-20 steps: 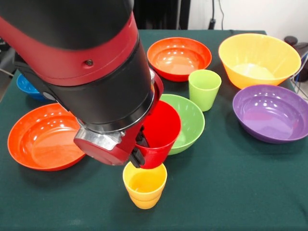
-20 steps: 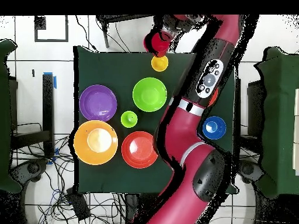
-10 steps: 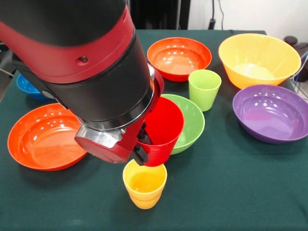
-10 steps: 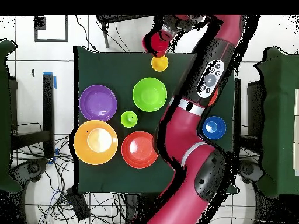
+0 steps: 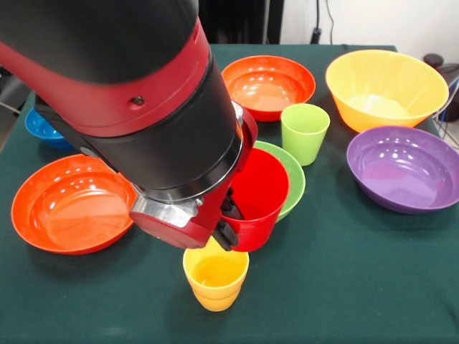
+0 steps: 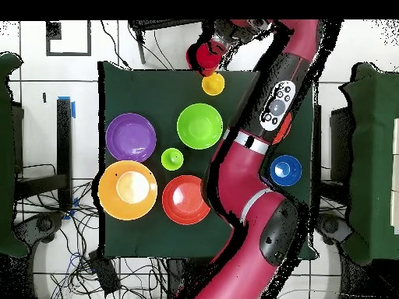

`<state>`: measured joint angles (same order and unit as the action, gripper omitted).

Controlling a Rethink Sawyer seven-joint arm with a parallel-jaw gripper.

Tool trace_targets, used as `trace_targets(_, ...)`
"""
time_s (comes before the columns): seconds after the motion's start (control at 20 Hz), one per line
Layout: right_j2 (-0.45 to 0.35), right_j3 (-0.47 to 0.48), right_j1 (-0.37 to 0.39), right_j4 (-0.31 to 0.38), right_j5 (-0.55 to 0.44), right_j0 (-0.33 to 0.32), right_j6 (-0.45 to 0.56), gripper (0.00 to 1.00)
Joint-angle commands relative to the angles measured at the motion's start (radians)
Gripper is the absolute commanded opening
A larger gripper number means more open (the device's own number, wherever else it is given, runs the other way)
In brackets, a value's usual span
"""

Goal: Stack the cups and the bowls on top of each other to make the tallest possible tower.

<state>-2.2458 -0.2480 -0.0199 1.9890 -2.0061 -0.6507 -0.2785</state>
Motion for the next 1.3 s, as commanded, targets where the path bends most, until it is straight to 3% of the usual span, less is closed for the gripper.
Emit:
trace_targets(0.05, 0.020, 0.135, -0.015, 0.113, -0.055, 0.009, 0.259, 0.00)
trace_targets(0.75, -0.052, 0.156, -0.026, 0.156, -0.015, 0.012, 0.294, 0.00)
trace_targets(1.3, -0.114, 0.167, -0.027, 0.239, 0.012, 0.015, 0.343, 0.00)
